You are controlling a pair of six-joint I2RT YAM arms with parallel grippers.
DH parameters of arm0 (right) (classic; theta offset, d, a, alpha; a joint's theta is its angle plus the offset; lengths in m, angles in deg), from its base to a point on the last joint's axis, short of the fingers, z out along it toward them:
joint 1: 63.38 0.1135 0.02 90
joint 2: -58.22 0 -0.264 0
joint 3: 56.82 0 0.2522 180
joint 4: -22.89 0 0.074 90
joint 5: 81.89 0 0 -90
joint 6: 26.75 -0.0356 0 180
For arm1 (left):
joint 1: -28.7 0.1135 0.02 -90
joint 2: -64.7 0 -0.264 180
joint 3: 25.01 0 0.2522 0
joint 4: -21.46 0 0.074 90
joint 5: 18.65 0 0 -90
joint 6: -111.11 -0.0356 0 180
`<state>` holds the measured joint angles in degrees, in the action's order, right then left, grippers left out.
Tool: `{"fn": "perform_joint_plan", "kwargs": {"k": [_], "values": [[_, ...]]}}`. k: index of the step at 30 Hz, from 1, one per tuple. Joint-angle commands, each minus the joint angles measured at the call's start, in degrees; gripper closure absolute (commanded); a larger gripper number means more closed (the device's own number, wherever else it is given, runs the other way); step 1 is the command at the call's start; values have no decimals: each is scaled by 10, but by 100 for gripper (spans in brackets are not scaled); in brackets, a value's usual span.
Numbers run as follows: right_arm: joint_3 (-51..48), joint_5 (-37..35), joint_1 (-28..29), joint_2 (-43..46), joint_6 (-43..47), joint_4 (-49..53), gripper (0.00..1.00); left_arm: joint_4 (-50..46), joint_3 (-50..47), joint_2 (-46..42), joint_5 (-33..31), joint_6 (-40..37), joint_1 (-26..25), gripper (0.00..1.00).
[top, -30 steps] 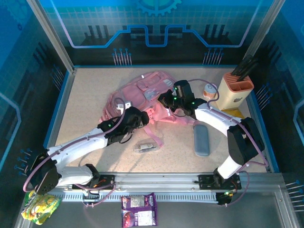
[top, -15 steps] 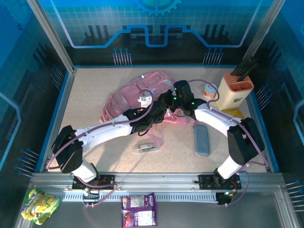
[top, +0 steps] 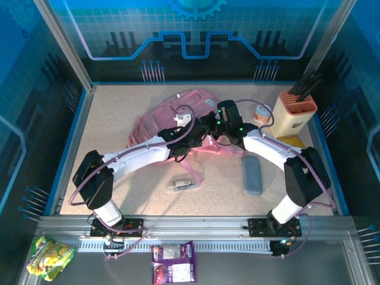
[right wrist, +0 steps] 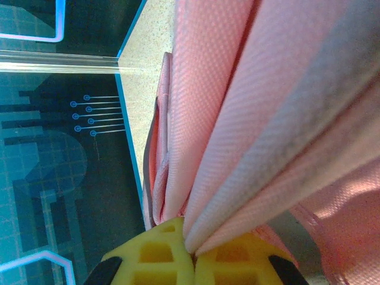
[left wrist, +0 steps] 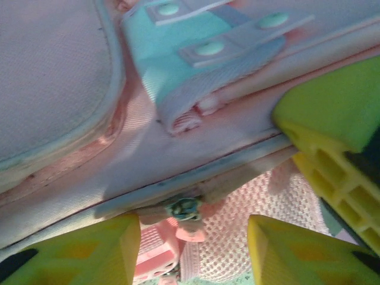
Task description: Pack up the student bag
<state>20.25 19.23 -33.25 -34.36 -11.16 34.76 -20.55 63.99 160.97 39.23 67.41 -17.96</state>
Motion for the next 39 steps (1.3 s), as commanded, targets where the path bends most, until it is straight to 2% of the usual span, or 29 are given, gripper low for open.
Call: {"fn": "perform_joint_plan", "kwargs": {"k": [1, 12, 20, 24, 28, 34, 37, 39], "values": [[17, 23, 12, 16, -1, -74, 100, -9, 34, 22, -12, -20, 6, 53], [14, 27, 16, 18, 6, -88, 100, 7, 18, 29, -22, 8, 24, 74], [15, 29, 17, 16, 7, -92, 100, 40, 5, 31, 6, 4, 26, 78], [15, 24, 18, 20, 12, -87, 100, 38, -16, 27, 15, 35, 27, 75], [16, 22, 18, 20, 14, -87, 100, 37, -31, 30, 5, 63, 27, 77], [11, 23, 16, 20, 17, -89, 100, 43, -15, 29, -12, 37, 33, 88], [8, 24, 13, 24, 28, -81, 100, 20, -12, 11, -34, 27, 37, 98], [3, 24, 7, 26, 35, -77, 100, 10, -21, -11, -33, 24, 44, 100]]}}
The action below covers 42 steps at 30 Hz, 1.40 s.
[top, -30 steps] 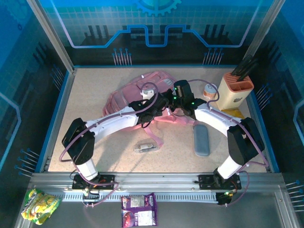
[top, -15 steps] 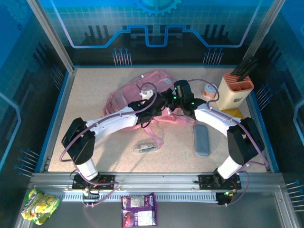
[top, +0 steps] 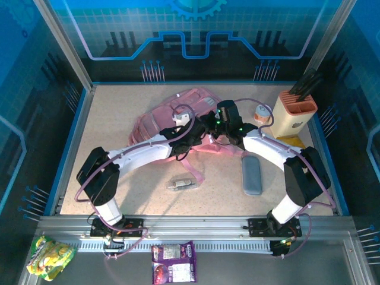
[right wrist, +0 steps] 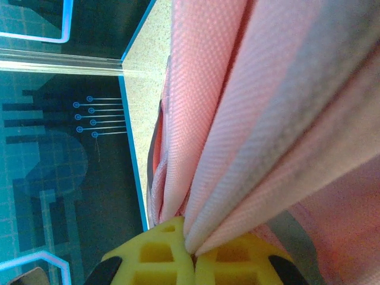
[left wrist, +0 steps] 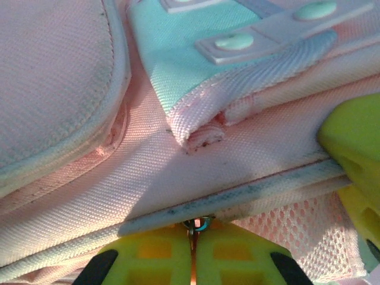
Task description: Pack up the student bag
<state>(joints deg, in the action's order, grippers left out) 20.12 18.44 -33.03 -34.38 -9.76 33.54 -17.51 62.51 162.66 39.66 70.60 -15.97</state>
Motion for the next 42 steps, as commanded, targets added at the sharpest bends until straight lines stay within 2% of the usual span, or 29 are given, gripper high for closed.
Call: {"fn": "perform_joint_plan", "kwargs": {"k": [1, 10, 14, 18, 19, 22, 25, 30, 34, 38, 42], "values": [[1, 32, 0, 28, 20, -65, 100, -17, -17, -41, -28, -18, 27, 100], [-19, 62, -45, 33, 24, -80, 100, -70, -116, -121, 29, -56, 55, 100], [-15, 71, -45, 31, 31, -76, 100, -48, -154, -125, 58, -85, 71, 100], [-11, 74, -38, 25, 31, -79, 100, 20, -159, -107, 65, -115, 75, 100], [-11, 74, -36, 25, 30, -79, 100, 36, -157, -102, 66, -120, 74, 98], [-12, 73, -30, 27, 27, -85, 100, 82, -155, -86, 58, -126, 75, 82], [-13, 68, -21, 28, 26, -89, 100, 110, -154, -71, 43, -115, 74, 77], [-19, 71, -21, 23, 24, -96, 100, 109, -162, -70, -8, -75, 74, 86], [-26, 88, -29, 25, 31, -103, 100, 100, -181, -98, -12, -99, 76, 100], [-32, 90, -41, 29, 52, -88, 100, 38, -200, -143, -17, -116, 85, 100], [-34, 138, -78, 10, 39, -108, 100, -65, -208, -176, 11, -138, 121, 100]]}}
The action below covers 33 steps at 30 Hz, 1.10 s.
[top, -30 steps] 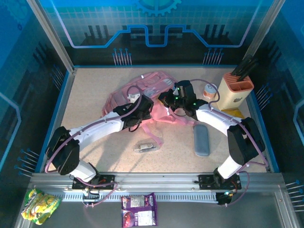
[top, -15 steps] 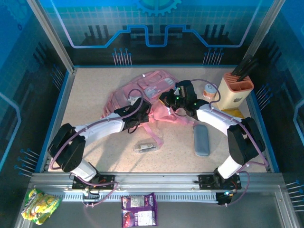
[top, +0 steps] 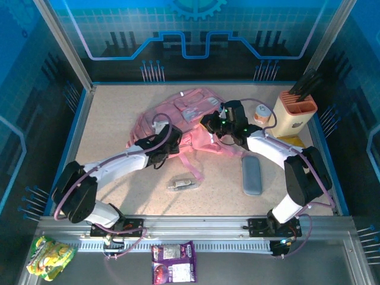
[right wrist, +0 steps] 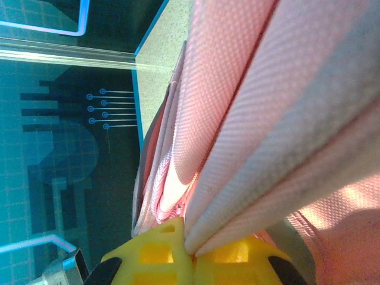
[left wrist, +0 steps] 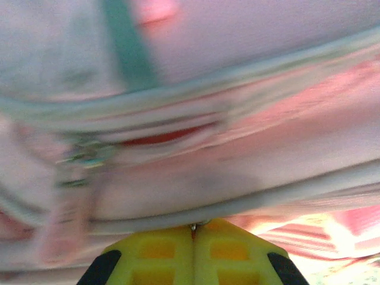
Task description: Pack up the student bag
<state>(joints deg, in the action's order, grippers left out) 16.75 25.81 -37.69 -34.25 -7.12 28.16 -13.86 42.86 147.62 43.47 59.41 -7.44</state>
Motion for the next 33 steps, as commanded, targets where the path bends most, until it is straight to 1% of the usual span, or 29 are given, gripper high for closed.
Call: {"fn": "perform_joint_plan", "kwargs": {"k": [1, 2, 5, 8, 10, 12, 13, 15, 17, 19, 21, 24, 28, 31, 33], "values": [[4, 75, -42, 1, 10, -51, 100, -123, -16, -33, -29, -26, 47, 100], [9, 75, -48, -3, 14, -39, 100, -132, -23, -40, -25, -33, 54, 100], [54, 81, -64, -34, 38, 9, 100, -118, -48, -60, 20, -66, 68, 100], [113, 92, -74, -81, 63, 46, 100, -115, -42, -65, 84, -71, 66, 100], [165, 83, -77, -114, 95, 81, 100, -98, -33, -73, 119, -59, 46, 100], [209, 83, -77, -149, 115, 122, 99, -54, -30, -77, 139, -44, 16, 100], [227, 88, -78, -162, 120, 126, 94, -35, -23, -71, 150, -39, 2, 100], [258, 100, -82, -186, 131, 146, 75, -34, 7, -48, 147, -15, -13, 100], [272, 119, -83, -191, 149, 171, 63, -43, 39, -15, 132, -10, -19, 100], [247, 116, -79, -166, 169, 184, 52, -62, 69, 13, 121, -6, -21, 100], [201, 113, -74, -128, 180, 184, 48, -58, 84, 29, 130, -8, -26, 100], [99, 113, -53, -62, 162, 144, 45, -54, 95, 41, 139, -7, -36, 100], [1, 106, -6, -11, 112, 86, 44, -56, 102, 45, 136, -5, -46, 100], [-30, 99, 16, -12, 68, 34, 46, -58, 104, 46, 138, -3, -50, 100], [-33, 84, 26, -18, 55, 21, 48, -59, 103, 46, 137, -2, -53, 100]]}}
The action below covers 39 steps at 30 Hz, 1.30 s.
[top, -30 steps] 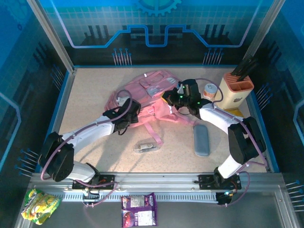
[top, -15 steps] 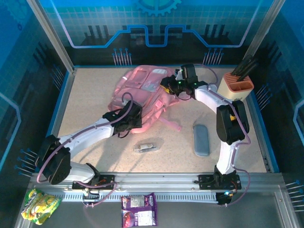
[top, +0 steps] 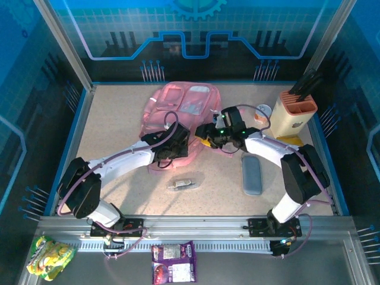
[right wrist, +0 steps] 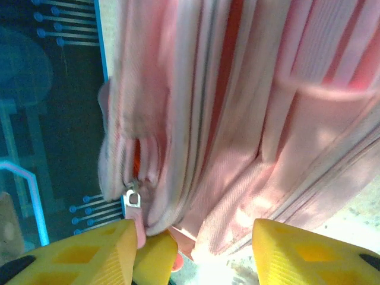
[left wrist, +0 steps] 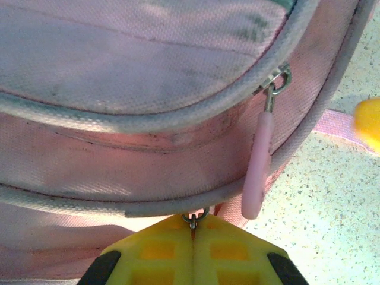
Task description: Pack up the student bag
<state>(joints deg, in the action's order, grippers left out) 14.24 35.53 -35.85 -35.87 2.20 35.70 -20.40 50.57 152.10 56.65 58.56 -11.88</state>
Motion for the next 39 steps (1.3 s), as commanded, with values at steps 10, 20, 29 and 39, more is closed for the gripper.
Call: {"fn": "perform_joint_plan", "kwargs": {"k": [10, 20, 29, 39], "values": [[17, -45, 30, -67, -70, -113, 72, 4, 33, 8, 32, -13, -15, 100], [50, -23, -13, -44, 46, -22, 100, -101, 14, -5, -28, -64, -8, 100], [99, 16, -68, -28, 136, 83, 100, -75, -84, -82, 14, -86, 112, 100], [309, 9, -109, -182, 175, 171, 91, 38, -72, -47, 124, -67, 30, 100]]}}
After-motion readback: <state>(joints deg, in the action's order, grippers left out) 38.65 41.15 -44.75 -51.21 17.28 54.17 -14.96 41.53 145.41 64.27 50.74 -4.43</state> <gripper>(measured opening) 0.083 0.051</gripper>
